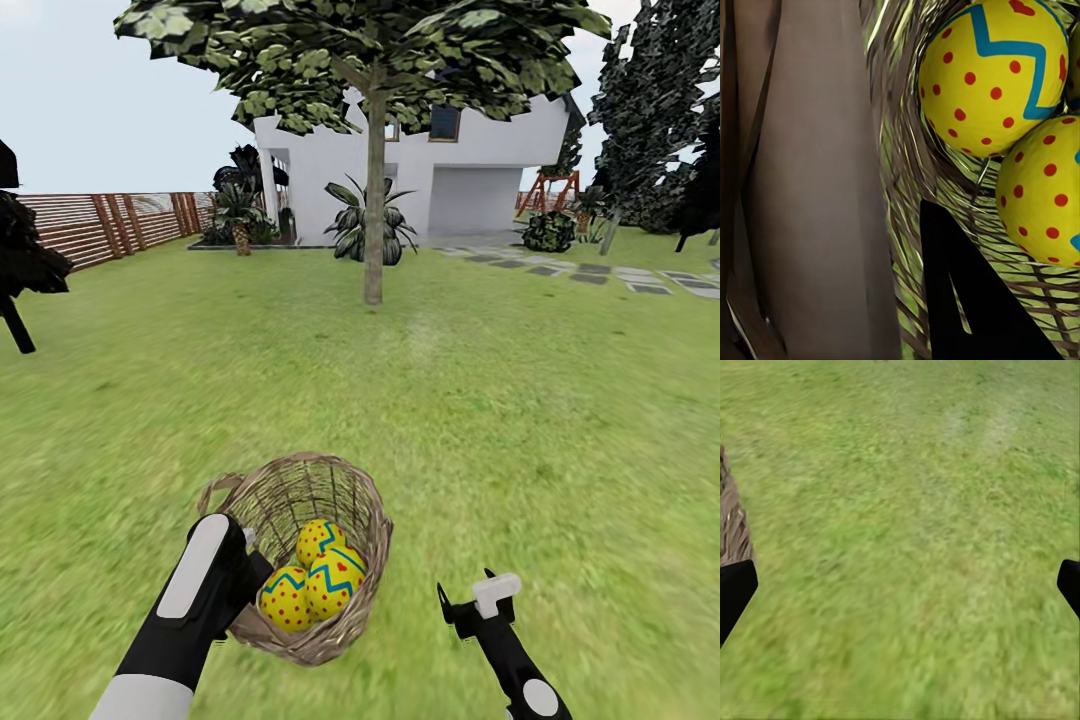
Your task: Take the three Easter eggs out of the wicker basket on the lawn in the garden, then place them on the lawn next to a single tree (choose any tree) so that all three eggs are next to the same tree and none are left in the basket.
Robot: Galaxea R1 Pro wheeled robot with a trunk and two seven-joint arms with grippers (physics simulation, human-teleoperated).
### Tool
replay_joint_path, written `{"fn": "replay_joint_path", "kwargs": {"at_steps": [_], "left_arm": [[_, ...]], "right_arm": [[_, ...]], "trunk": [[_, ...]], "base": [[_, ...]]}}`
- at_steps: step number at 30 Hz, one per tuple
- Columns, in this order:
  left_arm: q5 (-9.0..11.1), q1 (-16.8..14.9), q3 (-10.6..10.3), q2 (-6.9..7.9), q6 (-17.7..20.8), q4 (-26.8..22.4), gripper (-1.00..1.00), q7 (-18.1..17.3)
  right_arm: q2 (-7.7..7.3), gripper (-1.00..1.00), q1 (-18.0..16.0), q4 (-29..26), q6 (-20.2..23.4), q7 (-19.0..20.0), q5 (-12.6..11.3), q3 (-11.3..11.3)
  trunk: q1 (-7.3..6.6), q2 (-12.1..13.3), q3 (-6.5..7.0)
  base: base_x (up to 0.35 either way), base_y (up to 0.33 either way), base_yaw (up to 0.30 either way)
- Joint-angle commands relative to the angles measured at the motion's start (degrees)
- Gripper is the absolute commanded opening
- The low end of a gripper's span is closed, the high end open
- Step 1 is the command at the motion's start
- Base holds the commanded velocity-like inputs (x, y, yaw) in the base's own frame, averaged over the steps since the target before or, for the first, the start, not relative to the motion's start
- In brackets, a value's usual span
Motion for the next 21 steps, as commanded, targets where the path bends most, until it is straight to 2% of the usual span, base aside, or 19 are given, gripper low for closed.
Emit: {"fn": "replay_joint_path", "kwargs": {"at_steps": [1,21], "left_arm": [[0.0,0.0,0.0,-0.01,0.3,0.0,-1.0,-0.2],[0.0,0.0,0.0,0.07,0.3,0.0,-1.0,-0.2]], "right_arm": [[0.0,1.0,0.0,0.0,0.0,0.0,0.0,0.0],[0.0,1.0,0.0,-0.1,0.0,0.1,-0.2,-0.3]], "trunk": [[0.0,0.0,0.0],[0.0,0.0,0.0]], "base": [[0.332,0.0,0.0],[0.313,0.0,0.0]]}}
